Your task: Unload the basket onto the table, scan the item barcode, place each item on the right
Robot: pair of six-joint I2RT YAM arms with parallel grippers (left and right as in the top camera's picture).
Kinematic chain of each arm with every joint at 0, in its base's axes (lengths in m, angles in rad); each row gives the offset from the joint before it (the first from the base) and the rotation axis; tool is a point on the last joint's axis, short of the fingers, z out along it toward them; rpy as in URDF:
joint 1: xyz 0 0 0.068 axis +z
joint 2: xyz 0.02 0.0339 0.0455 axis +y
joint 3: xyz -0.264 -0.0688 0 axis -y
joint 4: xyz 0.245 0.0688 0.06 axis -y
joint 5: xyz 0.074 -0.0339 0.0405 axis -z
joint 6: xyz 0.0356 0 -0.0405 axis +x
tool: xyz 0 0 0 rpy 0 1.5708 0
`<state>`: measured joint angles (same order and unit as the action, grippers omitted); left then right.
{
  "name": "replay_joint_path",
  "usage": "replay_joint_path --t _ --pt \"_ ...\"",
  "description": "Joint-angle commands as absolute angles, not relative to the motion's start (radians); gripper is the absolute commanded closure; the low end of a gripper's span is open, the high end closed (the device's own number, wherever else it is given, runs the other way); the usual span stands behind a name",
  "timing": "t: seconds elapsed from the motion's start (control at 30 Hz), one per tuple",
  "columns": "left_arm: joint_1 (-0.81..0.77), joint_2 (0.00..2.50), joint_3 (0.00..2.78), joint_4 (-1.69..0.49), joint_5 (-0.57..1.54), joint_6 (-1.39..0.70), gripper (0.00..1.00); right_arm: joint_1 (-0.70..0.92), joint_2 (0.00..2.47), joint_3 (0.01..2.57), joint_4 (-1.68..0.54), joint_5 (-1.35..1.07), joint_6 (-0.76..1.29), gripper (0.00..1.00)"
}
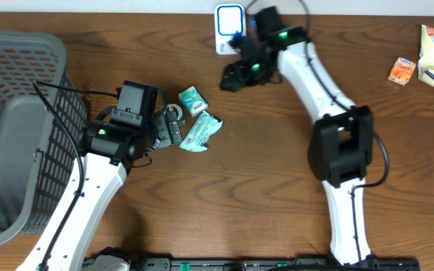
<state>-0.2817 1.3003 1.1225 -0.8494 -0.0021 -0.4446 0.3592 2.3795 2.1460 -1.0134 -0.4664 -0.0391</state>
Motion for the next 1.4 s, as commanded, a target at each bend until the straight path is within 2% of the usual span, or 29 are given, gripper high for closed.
replay_joint_path --t 0.0,0.07,0.2,0.27,0.4,0.97,1.23,1.37 --pt "-0.28 1.298 1.135 -0.852 -0.004 -0.446 0.02 0.43 2.364 2.149 -0.985 -0.35 0.053 0.23" --pt "-0.28 1.298 1.135 -0.852 -0.004 -0.446 0.02 0.467 2.364 2.148 -0.975 -0.291 0.086 0.32" --pt "-0.28 1.298 1.135 -0.852 -0.004 -0.446 0.02 0.531 2.365 2.148 -0.966 -0.189 0.166 0.59" --pt "-0.28 1.298 1.135 -0.852 -0.004 -0.446 0.02 0.554 2.367 2.146 -0.955 -0.167 0.207 0.69" --pt "-0.28 1.298 1.135 -0.852 -0.004 -0.446 0.02 0.584 2.376 2.146 -0.931 -0.163 0.296 0.98" --pt "-0.28 1.298 1.135 -0.852 -0.004 -0.445 0.02 0.637 2.481 2.145 -0.952 -0.14 0.363 0.99" --pt "-0.28 1.298 1.135 -0.852 -0.004 -0.446 0.02 0.576 2.432 2.153 -1.013 0.233 0.35 0.99" --pt "-0.28 1.298 1.135 -0.852 -0.004 -0.446 0.02 0.535 2.388 2.182 -1.041 0.278 0.299 0.99"
